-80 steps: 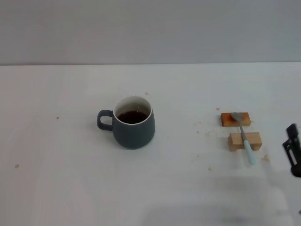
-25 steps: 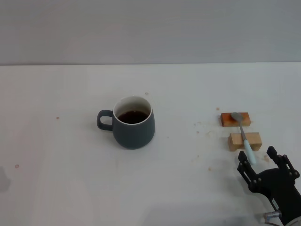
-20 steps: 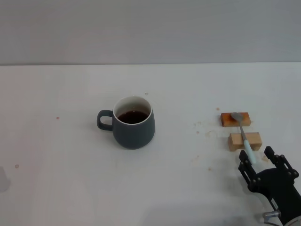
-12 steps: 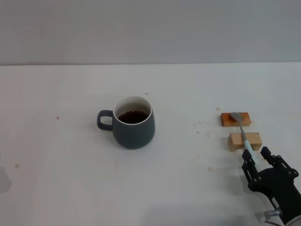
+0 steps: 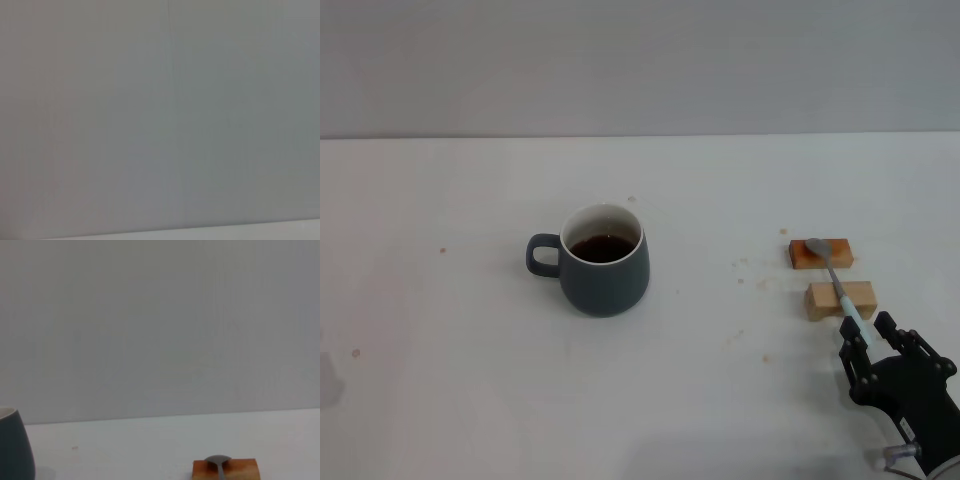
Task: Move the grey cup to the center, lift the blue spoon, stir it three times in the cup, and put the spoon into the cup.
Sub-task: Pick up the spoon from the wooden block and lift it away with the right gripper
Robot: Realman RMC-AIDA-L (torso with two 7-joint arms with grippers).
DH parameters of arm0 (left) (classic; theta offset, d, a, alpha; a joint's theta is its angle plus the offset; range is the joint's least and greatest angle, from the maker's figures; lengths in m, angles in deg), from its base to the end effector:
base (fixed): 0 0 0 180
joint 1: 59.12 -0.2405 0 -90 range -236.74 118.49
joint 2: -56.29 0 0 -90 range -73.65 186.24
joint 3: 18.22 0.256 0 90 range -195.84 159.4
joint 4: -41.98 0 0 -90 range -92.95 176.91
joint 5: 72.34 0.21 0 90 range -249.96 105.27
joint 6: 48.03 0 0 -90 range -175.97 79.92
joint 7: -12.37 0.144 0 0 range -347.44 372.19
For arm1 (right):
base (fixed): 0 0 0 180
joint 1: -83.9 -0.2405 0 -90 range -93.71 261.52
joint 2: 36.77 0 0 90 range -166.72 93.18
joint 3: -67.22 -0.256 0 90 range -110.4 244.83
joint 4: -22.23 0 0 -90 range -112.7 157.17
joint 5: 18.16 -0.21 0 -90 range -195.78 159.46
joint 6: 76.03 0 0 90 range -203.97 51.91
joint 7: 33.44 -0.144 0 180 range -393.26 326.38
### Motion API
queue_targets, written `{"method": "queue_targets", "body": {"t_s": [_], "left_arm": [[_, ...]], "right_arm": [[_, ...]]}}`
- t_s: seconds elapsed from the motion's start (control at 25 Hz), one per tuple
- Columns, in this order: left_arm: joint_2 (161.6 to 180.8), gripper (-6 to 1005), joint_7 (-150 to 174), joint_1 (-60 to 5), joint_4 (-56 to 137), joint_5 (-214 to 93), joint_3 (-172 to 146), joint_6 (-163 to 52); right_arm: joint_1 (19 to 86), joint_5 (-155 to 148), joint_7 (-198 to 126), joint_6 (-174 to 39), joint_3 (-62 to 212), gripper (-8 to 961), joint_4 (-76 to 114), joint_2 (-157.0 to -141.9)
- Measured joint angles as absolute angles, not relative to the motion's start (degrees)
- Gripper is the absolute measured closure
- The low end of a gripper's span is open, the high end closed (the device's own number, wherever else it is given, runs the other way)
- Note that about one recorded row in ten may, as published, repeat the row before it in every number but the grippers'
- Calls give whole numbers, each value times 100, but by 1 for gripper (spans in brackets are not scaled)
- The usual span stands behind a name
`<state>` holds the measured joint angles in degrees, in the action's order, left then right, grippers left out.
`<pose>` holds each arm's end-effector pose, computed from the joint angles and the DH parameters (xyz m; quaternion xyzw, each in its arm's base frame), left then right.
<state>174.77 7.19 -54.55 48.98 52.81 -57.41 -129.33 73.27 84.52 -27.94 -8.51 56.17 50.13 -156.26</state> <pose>-0.3990 0.1919 0.0035 -0.6587 -0.2442 -0.2344 0.6720 0.3198 0.2189 -0.1005 -0.7337 0.3150 0.2684 0.5388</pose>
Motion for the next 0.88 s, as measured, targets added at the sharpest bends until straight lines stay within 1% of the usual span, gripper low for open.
{"method": "queue_targets", "body": {"t_s": [0.28,0.84,0.88], "left_arm": [[17477,1001,719,-5452,4886,5281,-5741,-12933],[17468,1001,719,-5449,4874,5281,-5735,-12923],[17468,1001,719,-5451,4874,5281,-5734,-12923]], "right_arm": [[7281,8449,-2796,-885,5651,562,5016,-15624],[7269,8449,-2800,-977,5614,563,5010,-15624],[7273,8449,-2799,-977,5614,585,5013,-15624]]}}
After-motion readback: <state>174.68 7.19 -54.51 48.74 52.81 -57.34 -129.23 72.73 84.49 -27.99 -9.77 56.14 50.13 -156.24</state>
